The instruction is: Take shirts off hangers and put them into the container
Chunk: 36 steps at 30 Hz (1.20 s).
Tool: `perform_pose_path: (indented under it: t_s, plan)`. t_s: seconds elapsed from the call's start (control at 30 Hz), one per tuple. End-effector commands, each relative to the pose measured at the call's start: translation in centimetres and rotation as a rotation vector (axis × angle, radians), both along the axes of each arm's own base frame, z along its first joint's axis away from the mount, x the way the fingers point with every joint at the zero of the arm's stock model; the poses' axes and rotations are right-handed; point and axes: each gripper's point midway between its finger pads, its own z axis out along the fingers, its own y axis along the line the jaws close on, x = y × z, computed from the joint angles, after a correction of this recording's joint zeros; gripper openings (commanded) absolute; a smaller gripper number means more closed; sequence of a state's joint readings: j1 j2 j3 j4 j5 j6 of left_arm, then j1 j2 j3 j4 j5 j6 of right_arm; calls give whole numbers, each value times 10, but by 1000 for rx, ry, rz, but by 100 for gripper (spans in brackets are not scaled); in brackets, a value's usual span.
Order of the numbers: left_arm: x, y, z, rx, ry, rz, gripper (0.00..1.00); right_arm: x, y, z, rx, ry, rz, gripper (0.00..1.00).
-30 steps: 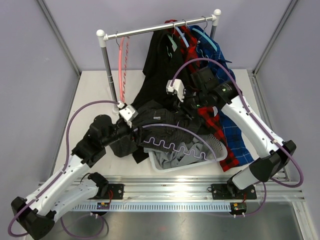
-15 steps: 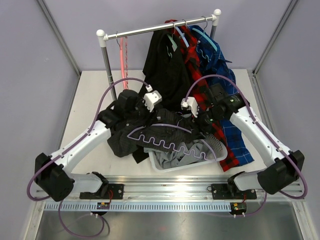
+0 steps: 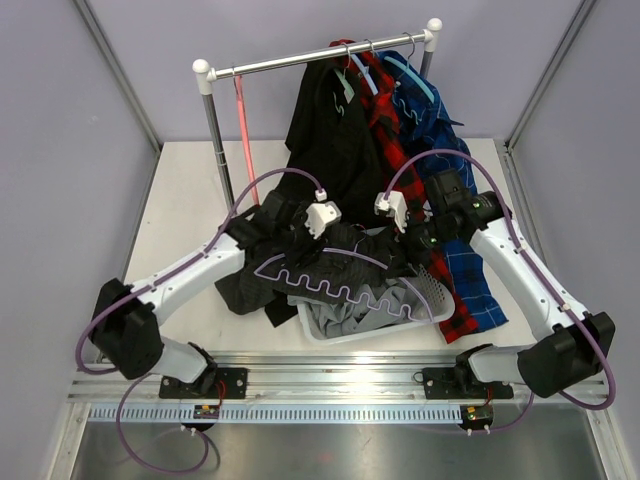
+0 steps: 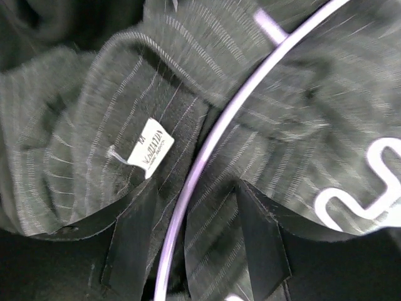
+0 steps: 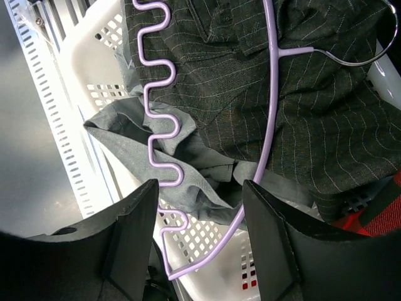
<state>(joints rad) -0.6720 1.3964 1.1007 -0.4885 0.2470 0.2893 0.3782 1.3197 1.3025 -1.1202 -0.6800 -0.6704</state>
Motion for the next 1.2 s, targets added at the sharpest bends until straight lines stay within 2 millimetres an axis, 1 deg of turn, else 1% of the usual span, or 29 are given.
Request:
perform_pose_path:
  t_s: [0.0, 0.03, 0.07, 0.1, 0.2, 0.27, 0.3, 0.33, 0.37, 0.4, 0.5, 0.53, 0.6, 0.63, 0.67, 0.7, 0.73, 0.77, 0.8, 0.83, 0.87, 0.9, 0.93, 0.97, 1.03, 1.1, 1.17]
  plan:
    - [19, 2, -4, 85, -47, 38, 57, 1, 4, 10, 57, -39, 21, 64]
    - [23, 7, -9, 121, -57, 61, 58, 1, 4, 10, 58, -41, 23, 64]
    - [25, 7, -14, 142, -55, 65, 58, 0, 4, 10, 60, -38, 24, 64]
    - [27, 8, -16, 155, -61, 76, 59, 0, 4, 9, 62, -39, 25, 64]
    - [27, 11, -23, 180, -59, 80, 56, -2, 4, 7, 66, -29, 27, 64]
    - [26, 8, -24, 171, -56, 71, 33, -3, 4, 7, 68, -28, 32, 64]
    - [26, 8, -21, 164, -58, 78, 23, -4, 4, 7, 66, -25, 32, 64]
    - [24, 7, -18, 158, -60, 79, 10, -4, 3, 6, 65, -27, 33, 64]
    - [23, 7, -14, 146, -66, 78, 7, -4, 3, 7, 65, -30, 34, 64]
    - [21, 8, -2, 122, -91, 84, 6, -5, 3, 7, 64, -27, 35, 64]
    - [11, 10, 15, 58, -129, 93, 0, -6, 4, 8, 72, -22, 40, 65]
    - [6, 14, 26, 12, -169, 99, 0, -6, 6, 10, 81, -5, 31, 67]
    - [-2, 17, 39, -45, -213, 97, 0, -5, 9, 13, 95, 9, 29, 73]
    - [-8, 17, 57, -104, -263, 84, 0, -3, 11, 19, 105, 5, 31, 76]
    - [-16, 21, 50, -106, -264, 67, 0, -3, 13, 22, 115, 7, 36, 78]
    - [-19, 21, 51, -121, -290, 49, 0, 0, 14, 32, 126, -13, 36, 78]
    - [-26, 24, 62, -154, -323, 30, 0, 2, 15, 36, 128, -24, 43, 79]
    - [-32, 27, 53, -146, -318, 16, 0, 1, 14, 40, 124, -24, 48, 79]
    - [-34, 29, 55, -146, -339, 5, 0, 3, 14, 45, 124, -41, 52, 80]
    - [-37, 31, 54, -145, -346, -6, 0, 7, 15, 58, 131, -86, 66, 80]
    - [-39, 34, 57, -147, -359, -10, 0, 7, 14, 64, 130, -100, 71, 80]
    - [-41, 36, 54, -139, -363, -20, 0, 7, 14, 69, 131, -111, 76, 80]
    - [-42, 38, 53, -132, -368, -17, 0, 10, 15, 82, 144, -154, 94, 80]
    - [-42, 40, 54, -130, -375, -17, 0, 4, 16, 87, 156, -138, 109, 80]
    - [-42, 44, 55, -123, -397, -13, 0, 2, 22, 101, 194, -136, 142, 81]
    - [-43, 46, 62, -133, -425, -15, 0, 0, 25, 102, 210, -89, 146, 80]
    - [-45, 45, 67, -148, -449, -22, 0, -2, 32, 95, 227, -2, 157, 80]
